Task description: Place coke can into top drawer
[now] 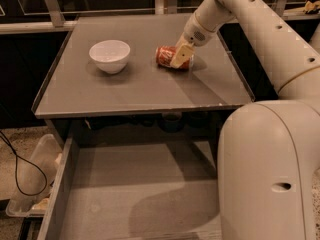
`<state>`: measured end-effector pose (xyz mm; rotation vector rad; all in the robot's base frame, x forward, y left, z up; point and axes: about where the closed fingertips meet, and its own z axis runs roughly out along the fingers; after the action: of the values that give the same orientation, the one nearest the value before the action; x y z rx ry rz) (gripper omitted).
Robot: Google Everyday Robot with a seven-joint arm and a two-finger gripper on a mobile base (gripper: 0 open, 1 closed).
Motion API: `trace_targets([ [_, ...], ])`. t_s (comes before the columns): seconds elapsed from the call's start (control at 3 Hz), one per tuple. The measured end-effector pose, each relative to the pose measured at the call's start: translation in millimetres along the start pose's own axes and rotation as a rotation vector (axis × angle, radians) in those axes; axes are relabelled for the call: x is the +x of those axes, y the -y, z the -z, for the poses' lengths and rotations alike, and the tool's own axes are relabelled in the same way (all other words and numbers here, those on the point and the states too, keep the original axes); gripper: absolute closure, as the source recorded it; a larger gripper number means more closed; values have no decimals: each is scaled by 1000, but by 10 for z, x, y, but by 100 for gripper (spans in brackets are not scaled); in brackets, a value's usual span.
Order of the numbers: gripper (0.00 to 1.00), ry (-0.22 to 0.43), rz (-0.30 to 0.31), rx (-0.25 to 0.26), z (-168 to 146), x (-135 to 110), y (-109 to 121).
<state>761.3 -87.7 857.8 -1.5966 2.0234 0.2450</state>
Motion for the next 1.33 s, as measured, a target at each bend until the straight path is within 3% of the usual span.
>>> trace_targets([
  [0.33, 100, -10, 12, -24, -45, 36, -152],
  [1.0, 100, -5, 35, -23, 72, 56, -338],
  [1.33, 100, 97, 91, 69, 696, -68, -687],
])
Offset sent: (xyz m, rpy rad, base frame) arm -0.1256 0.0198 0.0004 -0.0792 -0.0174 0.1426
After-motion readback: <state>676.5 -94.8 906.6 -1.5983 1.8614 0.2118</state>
